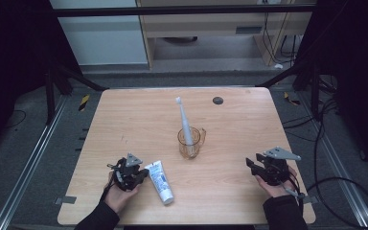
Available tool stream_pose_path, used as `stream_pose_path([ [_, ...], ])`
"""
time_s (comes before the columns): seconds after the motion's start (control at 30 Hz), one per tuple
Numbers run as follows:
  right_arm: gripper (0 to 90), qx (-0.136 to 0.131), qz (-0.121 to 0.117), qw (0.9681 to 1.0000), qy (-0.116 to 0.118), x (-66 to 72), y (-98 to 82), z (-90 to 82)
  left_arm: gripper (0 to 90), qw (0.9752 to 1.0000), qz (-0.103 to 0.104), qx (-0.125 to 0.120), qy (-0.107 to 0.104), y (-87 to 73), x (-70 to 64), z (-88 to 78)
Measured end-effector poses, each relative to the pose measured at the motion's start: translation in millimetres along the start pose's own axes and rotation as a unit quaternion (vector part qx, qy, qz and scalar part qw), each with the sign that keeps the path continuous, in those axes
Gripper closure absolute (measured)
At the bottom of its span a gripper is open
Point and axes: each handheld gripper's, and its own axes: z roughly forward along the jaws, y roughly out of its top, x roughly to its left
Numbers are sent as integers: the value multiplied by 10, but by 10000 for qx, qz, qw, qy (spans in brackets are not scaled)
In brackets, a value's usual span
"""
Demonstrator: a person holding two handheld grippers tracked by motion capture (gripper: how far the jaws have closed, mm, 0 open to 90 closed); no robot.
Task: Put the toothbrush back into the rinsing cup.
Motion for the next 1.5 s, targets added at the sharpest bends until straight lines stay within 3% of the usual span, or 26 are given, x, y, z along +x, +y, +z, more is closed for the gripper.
stream_pose_path([
  [0.23, 487, 64, -55, 10000, 28, 6, -11, 48, 893, 10000, -96, -12, 12, 40, 31, 46],
  [0.6, 446, 110, -38, 9999, 26, 8, -23, 99, 894, 10000, -43, -3, 11, 126, -28, 143],
  [1.03, 377, 190, -9, 9998, -70, 13, -40, 130, 895, 9996, 217, 69, -140, 284, -218, 285],
  [1.3, 376, 254, -16, 9997, -54, 13, -48, 145, 885, 9995, 185, 6, -240, 291, -196, 246],
  [1.5, 372, 241, 4, 9996, -111, -10, -46, 127, 836, 9994, 137, -233, -210, 331, -160, 72],
])
